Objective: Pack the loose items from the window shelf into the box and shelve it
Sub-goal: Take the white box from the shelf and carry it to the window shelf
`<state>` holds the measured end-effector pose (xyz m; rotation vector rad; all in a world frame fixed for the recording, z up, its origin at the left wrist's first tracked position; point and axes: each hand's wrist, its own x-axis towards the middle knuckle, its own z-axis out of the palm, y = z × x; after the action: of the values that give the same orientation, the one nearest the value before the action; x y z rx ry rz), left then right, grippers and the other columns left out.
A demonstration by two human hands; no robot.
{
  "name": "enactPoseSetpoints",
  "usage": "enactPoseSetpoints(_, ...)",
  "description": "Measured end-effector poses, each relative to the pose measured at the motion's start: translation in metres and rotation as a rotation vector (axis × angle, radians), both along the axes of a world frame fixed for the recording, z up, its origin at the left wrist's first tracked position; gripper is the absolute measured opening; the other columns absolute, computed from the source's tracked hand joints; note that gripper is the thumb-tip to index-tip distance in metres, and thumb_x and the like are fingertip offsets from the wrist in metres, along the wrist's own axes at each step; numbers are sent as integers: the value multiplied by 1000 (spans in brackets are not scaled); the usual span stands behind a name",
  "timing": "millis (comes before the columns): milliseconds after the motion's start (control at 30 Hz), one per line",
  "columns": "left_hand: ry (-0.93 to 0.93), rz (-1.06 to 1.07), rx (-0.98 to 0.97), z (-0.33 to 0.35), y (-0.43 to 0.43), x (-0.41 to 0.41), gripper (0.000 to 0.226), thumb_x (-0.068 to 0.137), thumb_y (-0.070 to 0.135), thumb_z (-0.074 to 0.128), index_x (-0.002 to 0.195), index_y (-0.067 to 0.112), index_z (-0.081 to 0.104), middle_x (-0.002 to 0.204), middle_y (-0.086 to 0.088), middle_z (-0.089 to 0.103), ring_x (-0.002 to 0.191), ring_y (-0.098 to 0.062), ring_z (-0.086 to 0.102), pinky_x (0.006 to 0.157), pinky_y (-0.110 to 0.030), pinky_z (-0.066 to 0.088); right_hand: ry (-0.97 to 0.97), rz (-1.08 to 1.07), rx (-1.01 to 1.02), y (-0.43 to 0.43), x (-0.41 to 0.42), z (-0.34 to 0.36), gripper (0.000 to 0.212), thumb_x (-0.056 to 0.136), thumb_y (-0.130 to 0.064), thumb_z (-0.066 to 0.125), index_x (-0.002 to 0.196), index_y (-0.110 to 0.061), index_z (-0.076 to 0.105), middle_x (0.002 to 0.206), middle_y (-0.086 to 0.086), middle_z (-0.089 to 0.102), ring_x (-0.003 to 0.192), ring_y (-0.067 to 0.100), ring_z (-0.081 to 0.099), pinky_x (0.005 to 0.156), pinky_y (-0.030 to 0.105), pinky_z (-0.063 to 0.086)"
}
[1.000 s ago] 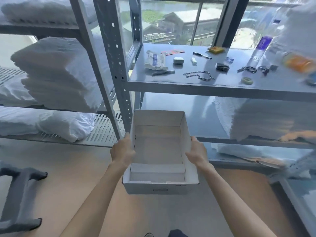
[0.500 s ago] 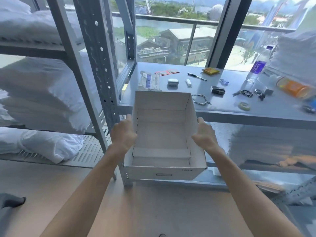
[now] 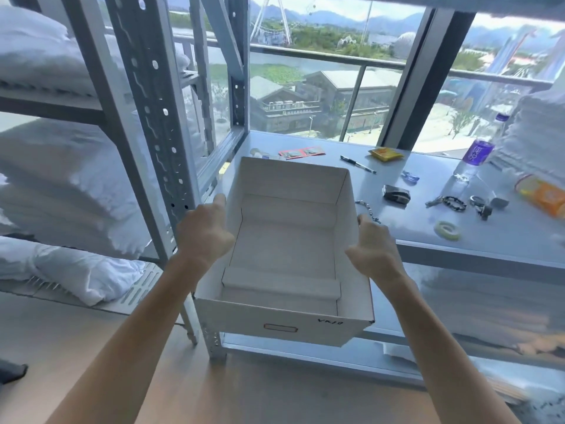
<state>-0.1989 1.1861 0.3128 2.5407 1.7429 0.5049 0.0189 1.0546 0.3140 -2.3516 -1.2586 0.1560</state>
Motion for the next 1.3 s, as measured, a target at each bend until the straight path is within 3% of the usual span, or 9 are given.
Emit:
enactPoseSetpoints(133, -48, 35, -51, -2, 9, 20, 31, 74, -2, 56, 96, 12, 39, 62, -2, 40, 71, -30, 49, 59, -31, 39, -90, 19, -9, 19, 17, 17, 26, 75, 5, 46, 101, -1, 46, 81, 12, 44, 76, 32, 42, 67, 30, 34)
enactPoseSetpoints(267, -34, 51, -146, -6, 19, 34, 26, 76, 0, 55, 95, 11, 42, 78, -8, 46, 93, -36, 57, 66, -32, 40, -37, 58, -93, 35, 31, 14, 17, 76, 5, 43, 90, -3, 42, 90, 18, 50, 89, 36, 50, 69, 30, 36)
enactPoseSetpoints(433, 34, 53, -162, 0, 42, 46, 21, 79, -1, 51, 91, 11, 39, 89, -11, 51, 96, -33, 55, 67, -32, 38, 35, 50, -118, 62, 40, 4, 19, 78, 2, 42, 95, -3, 47, 110, 22, 56, 102, 39, 54, 75, 31, 40)
enactPoseSetpoints(533, 40, 51, -195, 4, 61, 55, 20, 79, -1, 49, 91, 10, 39, 86, -9, 48, 88, -31, 50, 67, -33, 37, 49, 20, -140, 82, 48, 8, 21, 81, 0, 43, 102, -2, 48, 112, 21, 57, 106, 38, 54, 74, 30, 38)
enactPoseSetpoints(733, 45, 41, -227, 7, 109, 75, 35, 81, 3, 49, 115, 9, 46, 105, -13, 58, 101, -32, 54, 71, -33, 38, 65, -23, -137, 128, 64, 9, 26, 82, -1, 44, 107, -1, 50, 114, 20, 57, 104, 38, 55, 75, 30, 41)
enactPoseSetpoints(900, 43, 25, -223, 6, 145, 98, 31, 79, 3, 51, 107, 11, 45, 80, -5, 49, 83, -26, 49, 67, -32, 40, 51, -81, -115, 156, 80, 9, 13, 80, 0, 45, 91, -6, 44, 91, 11, 50, 91, 33, 54, 69, 30, 39)
enactPoseSetpoints(1100, 135, 26, -193, 6, 171, 123, 39, 79, 6, 54, 117, 6, 44, 104, -11, 62, 103, -31, 59, 85, -40, 50, -34, -129, -157, 185, 95, 6, 43, 79, -5, 55, 120, -5, 41, 110, 12, 59, 104, 33, 57, 69, 31, 41)
enactPoseSetpoints(1200, 159, 11, -151, 5, 183, 133, 38, 82, 8, 54, 119, 6, 44, 106, -9, 63, 101, -27, 60, 71, -28, 42, -76, -155, -197, 196, 102, 6, 40, 79, -8, 59, 116, -8, 42, 110, 9, 58, 105, 30, 58, 68, 29, 40)
enactPoseSetpoints(1300, 177, 2, -126, 6, 190, 140, 38, 84, 9, 53, 120, 5, 43, 108, -8, 62, 101, -25, 60, 67, -28, 38, -91, -174, -218, 205, 108, 7, 40, 79, -9, 60, 115, -9, 42, 107, 9, 57, 103, 29, 58, 67, 30, 41)
